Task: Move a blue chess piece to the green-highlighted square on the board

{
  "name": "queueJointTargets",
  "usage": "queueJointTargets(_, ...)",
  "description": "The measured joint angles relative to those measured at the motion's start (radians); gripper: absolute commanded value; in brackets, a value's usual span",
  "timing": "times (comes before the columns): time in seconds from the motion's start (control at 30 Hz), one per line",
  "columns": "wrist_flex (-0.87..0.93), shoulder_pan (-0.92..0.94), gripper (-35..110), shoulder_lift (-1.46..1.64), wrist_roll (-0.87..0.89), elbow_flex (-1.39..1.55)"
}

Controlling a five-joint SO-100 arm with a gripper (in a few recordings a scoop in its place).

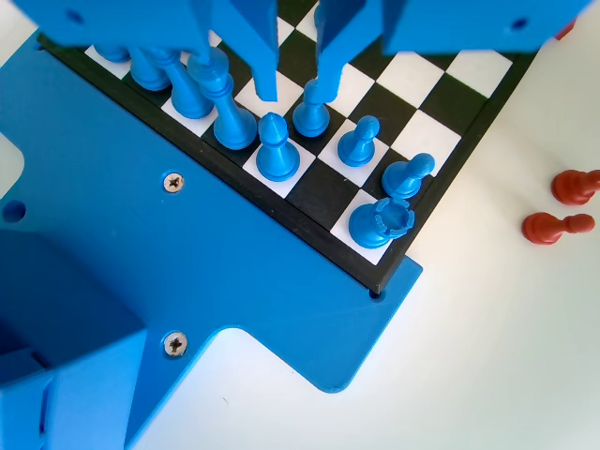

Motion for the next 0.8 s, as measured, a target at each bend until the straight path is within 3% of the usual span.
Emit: queueJointTargets(0.8,-0.078,-0.029,10,0.0,0.011,0.083)
